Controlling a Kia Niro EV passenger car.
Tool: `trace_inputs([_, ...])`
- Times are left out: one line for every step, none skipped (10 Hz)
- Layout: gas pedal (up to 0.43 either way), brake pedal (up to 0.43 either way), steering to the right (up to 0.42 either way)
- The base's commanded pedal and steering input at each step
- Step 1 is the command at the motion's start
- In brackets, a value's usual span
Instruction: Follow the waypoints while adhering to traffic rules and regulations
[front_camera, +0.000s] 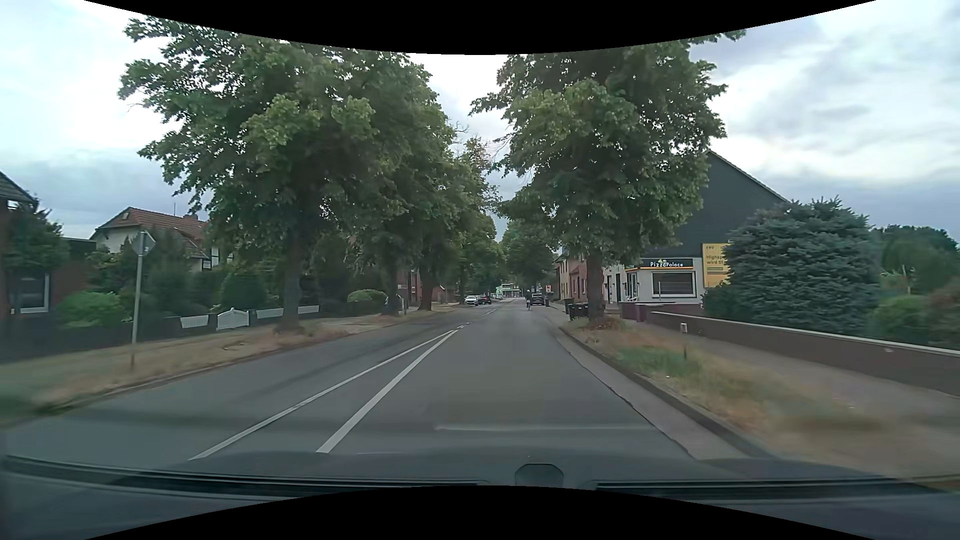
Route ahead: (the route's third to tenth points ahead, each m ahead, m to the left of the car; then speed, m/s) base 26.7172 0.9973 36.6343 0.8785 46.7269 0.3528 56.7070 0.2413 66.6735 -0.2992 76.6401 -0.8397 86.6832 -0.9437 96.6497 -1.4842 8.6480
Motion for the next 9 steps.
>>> trace_inputs([0.000, 0.024, 0.005])
trace_inputs([0.000, 0.030, 0.004])
trace_inputs([0.000, 0.073, 0.002])
trace_inputs([0.000, 0.079, 0.002])
trace_inputs([0.000, 0.073, 0.003])
trace_inputs([0.000, 0.043, 0.003])
trace_inputs([0.000, 0.000, 0.003])
trace_inputs([0.000, 0.000, 0.004])
trace_inputs([0.000, 0.000, 0.005])
